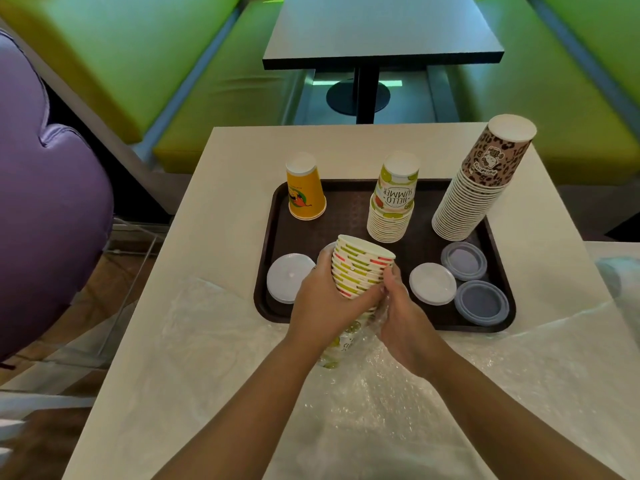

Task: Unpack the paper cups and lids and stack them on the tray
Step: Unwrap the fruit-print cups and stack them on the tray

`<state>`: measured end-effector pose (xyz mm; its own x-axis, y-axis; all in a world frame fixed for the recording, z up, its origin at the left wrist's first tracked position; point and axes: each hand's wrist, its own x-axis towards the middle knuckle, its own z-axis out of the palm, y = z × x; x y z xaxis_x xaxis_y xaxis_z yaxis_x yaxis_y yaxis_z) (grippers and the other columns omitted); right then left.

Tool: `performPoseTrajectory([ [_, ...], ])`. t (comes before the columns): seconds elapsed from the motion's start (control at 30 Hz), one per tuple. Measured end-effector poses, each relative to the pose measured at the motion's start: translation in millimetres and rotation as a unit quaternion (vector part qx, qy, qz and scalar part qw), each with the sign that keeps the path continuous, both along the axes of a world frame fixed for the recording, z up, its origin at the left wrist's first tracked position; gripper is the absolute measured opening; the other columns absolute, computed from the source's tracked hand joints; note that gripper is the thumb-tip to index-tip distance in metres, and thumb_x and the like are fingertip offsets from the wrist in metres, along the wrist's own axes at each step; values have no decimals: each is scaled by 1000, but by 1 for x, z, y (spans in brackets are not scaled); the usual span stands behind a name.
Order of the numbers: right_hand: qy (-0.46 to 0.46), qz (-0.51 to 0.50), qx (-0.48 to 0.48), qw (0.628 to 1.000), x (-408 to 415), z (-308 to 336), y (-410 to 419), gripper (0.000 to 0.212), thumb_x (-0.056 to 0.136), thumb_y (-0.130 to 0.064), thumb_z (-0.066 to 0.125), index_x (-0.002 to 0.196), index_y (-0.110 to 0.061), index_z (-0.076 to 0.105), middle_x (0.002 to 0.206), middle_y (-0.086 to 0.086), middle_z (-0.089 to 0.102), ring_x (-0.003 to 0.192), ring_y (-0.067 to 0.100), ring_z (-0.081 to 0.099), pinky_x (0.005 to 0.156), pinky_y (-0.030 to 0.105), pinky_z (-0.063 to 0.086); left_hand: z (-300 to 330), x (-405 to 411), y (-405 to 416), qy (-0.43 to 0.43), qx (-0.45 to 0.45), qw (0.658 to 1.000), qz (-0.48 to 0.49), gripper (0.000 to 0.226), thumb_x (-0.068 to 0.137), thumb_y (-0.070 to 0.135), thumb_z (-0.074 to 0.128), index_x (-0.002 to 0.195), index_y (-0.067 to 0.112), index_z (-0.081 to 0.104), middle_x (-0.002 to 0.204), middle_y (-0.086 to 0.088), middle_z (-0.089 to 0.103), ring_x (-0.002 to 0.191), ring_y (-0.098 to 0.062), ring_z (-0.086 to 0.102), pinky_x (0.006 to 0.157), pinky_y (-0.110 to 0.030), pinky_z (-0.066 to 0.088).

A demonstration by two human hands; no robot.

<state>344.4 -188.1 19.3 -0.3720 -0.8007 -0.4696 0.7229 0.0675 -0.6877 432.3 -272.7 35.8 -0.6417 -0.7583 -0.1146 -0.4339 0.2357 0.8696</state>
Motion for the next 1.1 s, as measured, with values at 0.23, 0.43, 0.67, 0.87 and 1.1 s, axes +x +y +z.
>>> performPoseTrajectory([
  [0.23, 149, 53, 4, 987, -9, 4, 0, 32, 90, -42, 42, 121, -38, 44, 118, -10, 61, 109, 8, 60, 86, 27, 52, 4, 1, -6, -2, 10, 1000, 1, 69, 71, 42, 78, 130, 27, 44, 110, 14, 61, 95, -2, 60, 69, -8, 47],
  [0.43, 290, 74, 32, 954, -30, 12, 2, 36, 78, -45, 61, 112, -35, 56, 123, -2, 58, 110, 13, 59, 80, 23, 55, 10, 4, -16, -19, 7, 998, -64, 68, 70, 49, 76, 127, 29, 47, 100, 15, 65, 89, 3, 63, 71, -14, 53],
  [0.67, 288, 116, 49, 949, -36, 19, -1, 48, 83, -36, 64, 127, -34, 46, 114, -10, 56, 105, 12, 59, 72, 23, 56, 9, 4, -16, -39, 0, 997, -67, 68, 70, 52, 75, 128, 31, 47, 100, 15, 65, 90, 0, 63, 76, -21, 55],
  [0.87, 349, 124, 55, 927, -33, 19, -1, 40, 88, -35, 60, 125, -36, 47, 114, -14, 56, 103, 8, 60, 69, 19, 55, 6, 4, -13, -63, -40, 995, -68, 66, 69, 53, 76, 125, 34, 46, 99, 14, 64, 88, -6, 64, 76, -29, 58],
  [1.1, 360, 133, 61, 921, -34, 18, -4, 39, 92, -27, 58, 126, -38, 42, 112, -8, 56, 100, 10, 61, 66, 19, 54, 6, 4, -10, -72, -46, 995, -54, 52, 74, 59, 68, 115, 31, 51, 91, 12, 65, 81, -4, 64, 72, -27, 57],
])
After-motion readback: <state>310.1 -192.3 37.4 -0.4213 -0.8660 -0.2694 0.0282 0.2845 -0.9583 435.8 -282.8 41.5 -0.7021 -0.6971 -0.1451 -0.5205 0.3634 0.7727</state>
